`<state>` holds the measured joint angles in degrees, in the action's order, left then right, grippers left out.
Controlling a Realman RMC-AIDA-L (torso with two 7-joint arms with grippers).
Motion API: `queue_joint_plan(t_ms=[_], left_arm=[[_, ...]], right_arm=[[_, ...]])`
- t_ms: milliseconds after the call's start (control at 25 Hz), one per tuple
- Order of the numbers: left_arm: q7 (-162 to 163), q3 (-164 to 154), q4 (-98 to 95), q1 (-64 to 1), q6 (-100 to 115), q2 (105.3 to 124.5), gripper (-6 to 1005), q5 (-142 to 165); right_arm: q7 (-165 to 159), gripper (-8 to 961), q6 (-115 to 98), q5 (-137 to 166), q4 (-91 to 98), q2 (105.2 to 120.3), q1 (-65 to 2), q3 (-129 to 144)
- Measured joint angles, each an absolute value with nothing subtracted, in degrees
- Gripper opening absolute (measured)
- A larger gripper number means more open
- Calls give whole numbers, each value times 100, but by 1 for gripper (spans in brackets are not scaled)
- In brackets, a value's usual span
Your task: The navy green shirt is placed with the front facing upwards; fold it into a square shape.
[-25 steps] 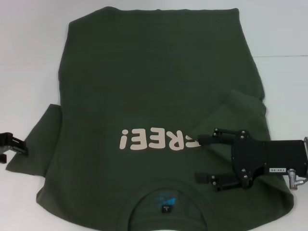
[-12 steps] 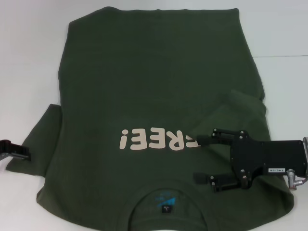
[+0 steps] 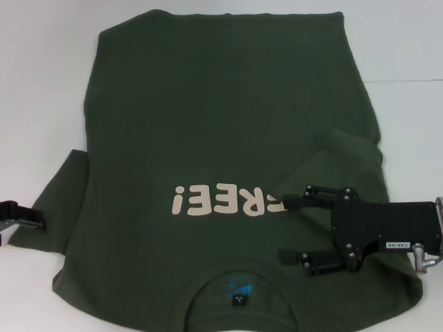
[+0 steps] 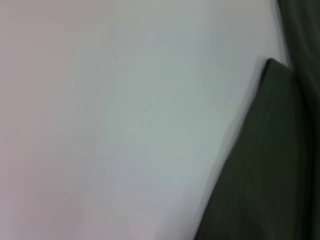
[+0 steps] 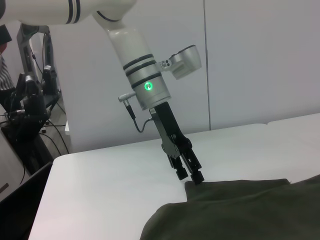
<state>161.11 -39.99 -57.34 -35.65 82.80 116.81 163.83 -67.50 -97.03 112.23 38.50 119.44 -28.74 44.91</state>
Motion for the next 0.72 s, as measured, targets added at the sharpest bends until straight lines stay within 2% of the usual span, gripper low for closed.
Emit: queue_joint_plan(t_ms=[720], left_arm=[[16205, -4281, -5625, -3621, 8120, 11700, 907, 16383]], right_arm=[[-6764, 941, -9706, 11223, 3850, 11944, -2859, 4495]])
